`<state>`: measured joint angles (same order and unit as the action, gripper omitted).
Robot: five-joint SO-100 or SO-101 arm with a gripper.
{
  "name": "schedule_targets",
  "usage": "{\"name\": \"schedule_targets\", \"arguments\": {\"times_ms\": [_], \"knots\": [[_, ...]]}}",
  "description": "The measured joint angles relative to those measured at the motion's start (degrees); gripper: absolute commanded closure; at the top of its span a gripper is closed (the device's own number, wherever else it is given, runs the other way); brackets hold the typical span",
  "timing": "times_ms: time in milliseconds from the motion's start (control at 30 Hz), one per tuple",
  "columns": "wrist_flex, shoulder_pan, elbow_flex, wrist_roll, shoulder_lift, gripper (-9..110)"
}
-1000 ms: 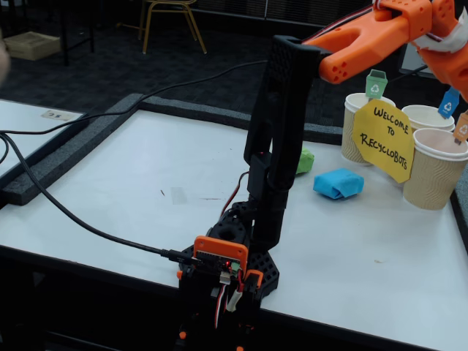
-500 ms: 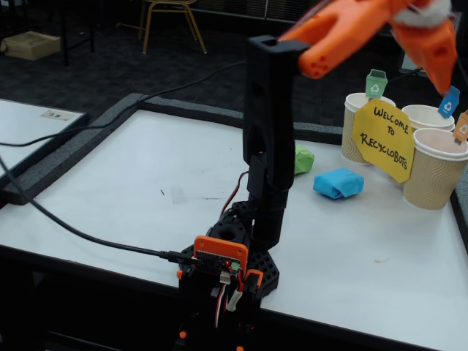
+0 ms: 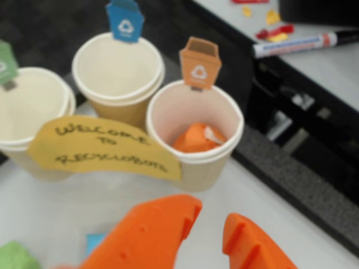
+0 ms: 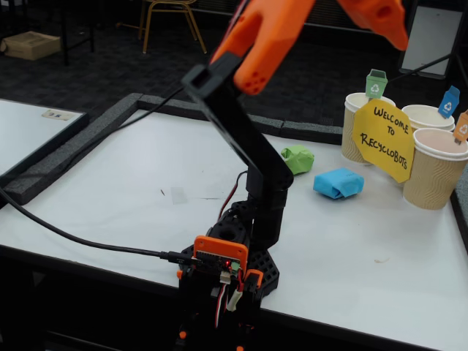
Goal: Sort rubbish by color.
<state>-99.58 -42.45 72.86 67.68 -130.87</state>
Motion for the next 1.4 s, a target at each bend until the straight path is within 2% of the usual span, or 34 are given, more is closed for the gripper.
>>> {"name": "schedule_targets", "arguments": {"times_ms": [367, 833, 1400], "knots": [[-0.35, 5.80, 5.54, 0.00, -11.69, 101], [-0.70, 23.47, 17.84, 0.00, -12.30, 101], [7.56, 24.26, 28.65, 0.00, -6.59, 101]]}}
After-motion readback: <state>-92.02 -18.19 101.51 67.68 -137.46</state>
